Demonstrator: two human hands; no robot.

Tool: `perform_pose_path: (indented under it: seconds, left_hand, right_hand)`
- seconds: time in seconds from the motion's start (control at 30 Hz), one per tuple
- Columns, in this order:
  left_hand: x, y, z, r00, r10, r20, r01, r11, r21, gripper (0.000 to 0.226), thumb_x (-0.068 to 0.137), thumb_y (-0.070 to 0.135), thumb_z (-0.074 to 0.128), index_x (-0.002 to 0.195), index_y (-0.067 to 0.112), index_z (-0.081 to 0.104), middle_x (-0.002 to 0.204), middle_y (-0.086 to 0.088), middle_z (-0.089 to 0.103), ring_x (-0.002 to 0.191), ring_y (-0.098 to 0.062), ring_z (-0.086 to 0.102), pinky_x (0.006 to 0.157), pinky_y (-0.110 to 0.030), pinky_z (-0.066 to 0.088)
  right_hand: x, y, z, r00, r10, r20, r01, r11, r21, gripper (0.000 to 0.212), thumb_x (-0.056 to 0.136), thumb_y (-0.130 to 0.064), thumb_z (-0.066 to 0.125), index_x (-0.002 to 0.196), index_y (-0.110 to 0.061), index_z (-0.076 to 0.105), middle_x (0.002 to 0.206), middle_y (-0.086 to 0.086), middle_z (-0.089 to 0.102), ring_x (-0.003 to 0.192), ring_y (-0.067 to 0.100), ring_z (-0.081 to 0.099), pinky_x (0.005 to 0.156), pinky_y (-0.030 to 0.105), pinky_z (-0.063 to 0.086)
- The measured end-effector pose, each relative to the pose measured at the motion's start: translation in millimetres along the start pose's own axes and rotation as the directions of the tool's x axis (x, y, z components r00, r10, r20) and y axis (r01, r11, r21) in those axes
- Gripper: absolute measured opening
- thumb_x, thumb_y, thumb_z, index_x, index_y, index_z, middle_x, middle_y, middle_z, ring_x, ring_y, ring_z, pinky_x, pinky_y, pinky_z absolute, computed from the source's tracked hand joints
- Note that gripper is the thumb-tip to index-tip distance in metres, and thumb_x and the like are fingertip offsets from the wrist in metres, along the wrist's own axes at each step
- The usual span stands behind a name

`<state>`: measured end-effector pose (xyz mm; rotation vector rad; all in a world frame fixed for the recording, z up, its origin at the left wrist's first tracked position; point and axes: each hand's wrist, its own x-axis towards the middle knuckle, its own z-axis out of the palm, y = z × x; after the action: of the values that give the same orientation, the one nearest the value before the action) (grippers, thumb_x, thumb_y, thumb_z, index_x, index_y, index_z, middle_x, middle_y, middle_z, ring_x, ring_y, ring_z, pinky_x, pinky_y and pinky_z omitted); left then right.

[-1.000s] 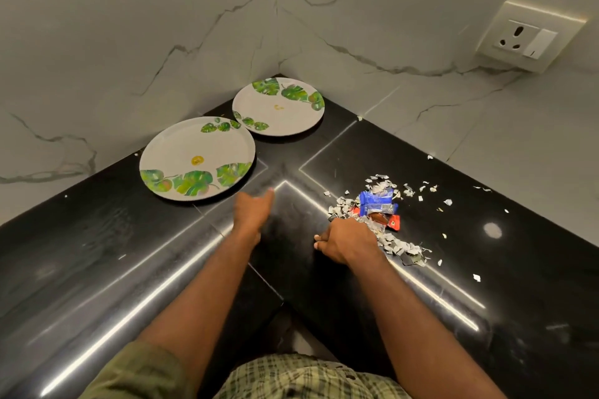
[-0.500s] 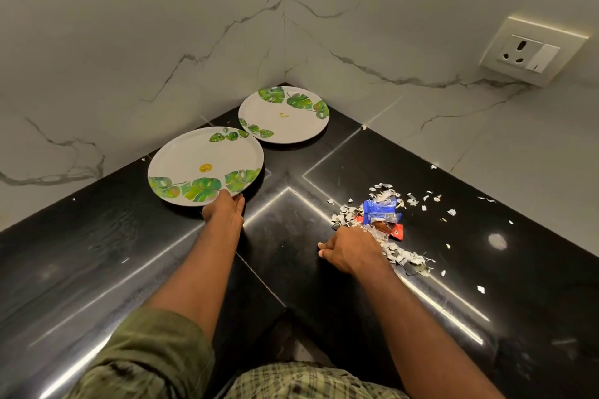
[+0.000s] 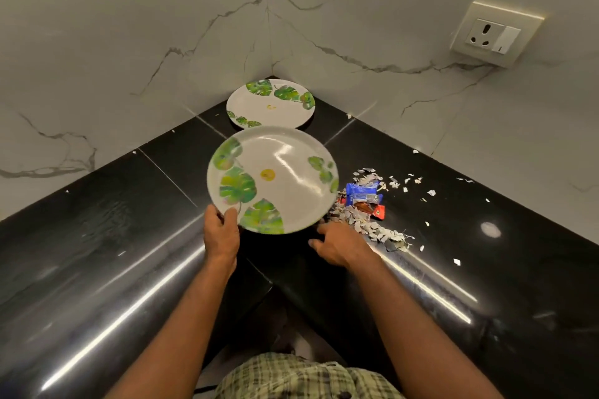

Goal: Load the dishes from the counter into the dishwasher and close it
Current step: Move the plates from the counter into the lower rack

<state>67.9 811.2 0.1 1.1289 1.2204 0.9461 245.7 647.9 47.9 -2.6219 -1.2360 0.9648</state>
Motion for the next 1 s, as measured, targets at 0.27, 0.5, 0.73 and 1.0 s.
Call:
perform_pose_path:
  seconds: [0.27,0.5,0.73,1.0]
  left_hand:
    - [-34.2,8.4,28.7,0.99,0.004,0.142,-0.011,0.999,0.045,0.018,0.1,0.035,0.061,0.088,0.026,0.05,0.09,0.0,0.064,0.082,-0.013,0.065,0.067,-0.036,0.055]
    - [-80.5,6.2,61.9,0.92,0.02,0.391,-0.088,0.984,0.157,0.022,0.1,0.043,0.061,0.095,0.023,0.053,0.102,-0.018,0.071,0.095,-0.033,0.072,0.082,-0.057,0.063]
    - [-132.2,10.3,104.7,0.813,-0.044,0.58,-0.059,0.986,0.158,0.04,0.081,0.067,0.07,0.091,0.031,0.056,0.108,-0.025,0.072,0.105,-0.048,0.07,0.09,-0.069,0.056]
    - [-174.2,1.8,142.5,0.699,-0.188,0.69,0.104,0.981,0.163,0.02,0.103,0.026,0.065,0.117,0.013,0.071,0.108,-0.011,0.079,0.103,-0.03,0.077,0.091,-0.046,0.061]
  right_hand:
    - [-28.4,65.9,-8.8,0.9,0.341,-0.271,-0.084,0.747,0.659,0.031,0.102,-0.017,0.049,0.12,-0.017,0.075,0.113,0.006,0.075,0.101,0.028,0.07,0.087,0.036,0.055]
    - [-67.9,131.5,-23.9,0.752,0.623,-0.217,0.111,0.205,0.972,0.048,0.105,-0.051,0.042,0.092,-0.018,0.074,0.085,0.005,0.079,0.078,0.022,0.076,0.069,0.04,0.063]
    - [-109.2,175.7,-10.3,0.537,0.786,-0.307,0.128,0.283,0.95,0.024,0.107,-0.03,0.045,0.11,-0.014,0.062,0.102,0.007,0.069,0.095,0.028,0.069,0.085,0.049,0.061]
    - [-160.1,221.5,1.7,0.466,0.846,-0.26,0.13,0.225,0.966,0.029,0.111,-0.036,0.041,0.112,-0.015,0.062,0.104,0.007,0.069,0.095,0.026,0.071,0.085,0.049,0.063]
